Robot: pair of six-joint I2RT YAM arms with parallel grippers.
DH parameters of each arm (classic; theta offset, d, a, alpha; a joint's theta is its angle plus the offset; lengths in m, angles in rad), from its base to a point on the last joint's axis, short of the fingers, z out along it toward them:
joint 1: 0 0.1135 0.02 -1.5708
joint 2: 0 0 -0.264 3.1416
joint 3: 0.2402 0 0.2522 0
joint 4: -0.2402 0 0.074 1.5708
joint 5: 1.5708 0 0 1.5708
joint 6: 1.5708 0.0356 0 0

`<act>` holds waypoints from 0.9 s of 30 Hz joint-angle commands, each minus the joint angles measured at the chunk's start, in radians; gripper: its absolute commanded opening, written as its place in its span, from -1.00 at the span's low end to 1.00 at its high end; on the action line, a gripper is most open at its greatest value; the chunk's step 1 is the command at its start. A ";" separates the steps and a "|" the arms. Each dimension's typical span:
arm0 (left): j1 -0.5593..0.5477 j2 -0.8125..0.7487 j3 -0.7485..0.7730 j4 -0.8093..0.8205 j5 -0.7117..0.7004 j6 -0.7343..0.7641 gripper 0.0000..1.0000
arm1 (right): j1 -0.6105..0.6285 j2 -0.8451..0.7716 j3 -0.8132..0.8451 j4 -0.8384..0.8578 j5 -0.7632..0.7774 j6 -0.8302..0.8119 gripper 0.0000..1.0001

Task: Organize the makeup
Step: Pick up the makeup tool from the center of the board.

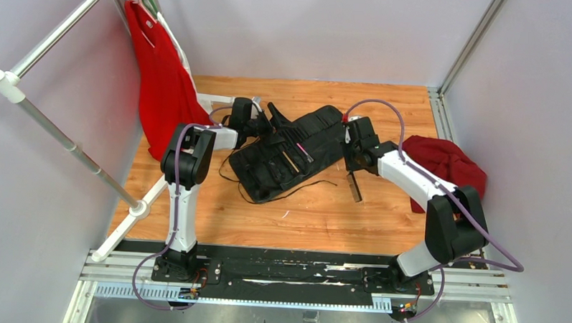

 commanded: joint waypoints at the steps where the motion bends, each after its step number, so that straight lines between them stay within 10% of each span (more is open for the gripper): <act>1: 0.014 0.011 -0.018 -0.101 -0.021 0.022 0.96 | -0.009 0.015 0.101 -0.066 -0.040 -0.033 -0.96; 27: 0.014 -0.014 -0.023 -0.081 -0.016 -0.008 0.96 | -0.009 0.376 0.702 -0.543 -0.250 -0.153 -0.99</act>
